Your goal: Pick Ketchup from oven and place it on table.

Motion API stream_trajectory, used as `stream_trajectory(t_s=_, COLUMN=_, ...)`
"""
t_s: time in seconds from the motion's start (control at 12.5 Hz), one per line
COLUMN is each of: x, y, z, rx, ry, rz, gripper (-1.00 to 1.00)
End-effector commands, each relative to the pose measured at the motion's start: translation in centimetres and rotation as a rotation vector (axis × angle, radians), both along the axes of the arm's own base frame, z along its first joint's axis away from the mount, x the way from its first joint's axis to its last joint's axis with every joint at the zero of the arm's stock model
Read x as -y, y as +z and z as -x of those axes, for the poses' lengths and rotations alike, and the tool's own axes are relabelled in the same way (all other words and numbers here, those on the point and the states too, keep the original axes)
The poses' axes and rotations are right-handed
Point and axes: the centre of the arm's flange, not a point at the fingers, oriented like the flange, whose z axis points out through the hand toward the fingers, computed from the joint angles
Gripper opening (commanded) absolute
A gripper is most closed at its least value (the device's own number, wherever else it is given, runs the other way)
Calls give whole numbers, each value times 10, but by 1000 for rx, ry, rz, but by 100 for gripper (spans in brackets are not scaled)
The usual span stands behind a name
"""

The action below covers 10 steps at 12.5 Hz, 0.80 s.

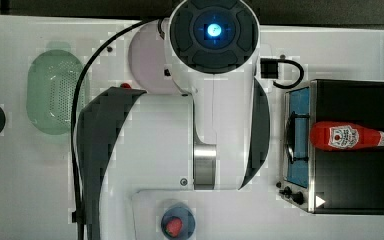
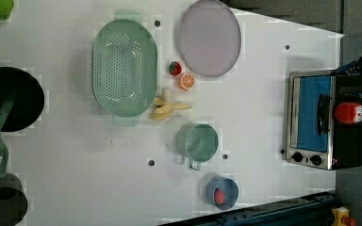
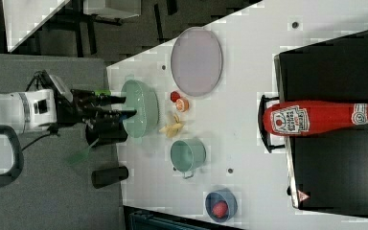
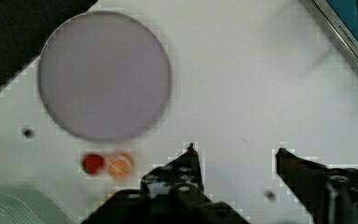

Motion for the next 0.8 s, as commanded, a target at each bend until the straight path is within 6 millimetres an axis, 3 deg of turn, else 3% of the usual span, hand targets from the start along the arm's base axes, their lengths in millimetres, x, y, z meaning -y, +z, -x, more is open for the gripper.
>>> stream_trajectory(t_s=0.08, x=21, y=110, z=118, rx=27, ry=14, rz=-12, gripper=59)
stream_trajectory(t_s=0.24, x=23, y=109, z=117, rx=30, ry=9, rz=-12, gripper=99)
stream_trajectory(t_s=0.4, x=41, y=106, z=114, rx=32, ry=-23, rz=-6, gripper=100)
stream_trajectory(t_s=0.56, x=74, y=98, z=107, rx=42, ry=-85, rz=-16, gripper=100)
stream_trajectory(t_s=0.8, x=146, y=75, z=93, rx=73, ry=-216, rz=-25, gripper=100)
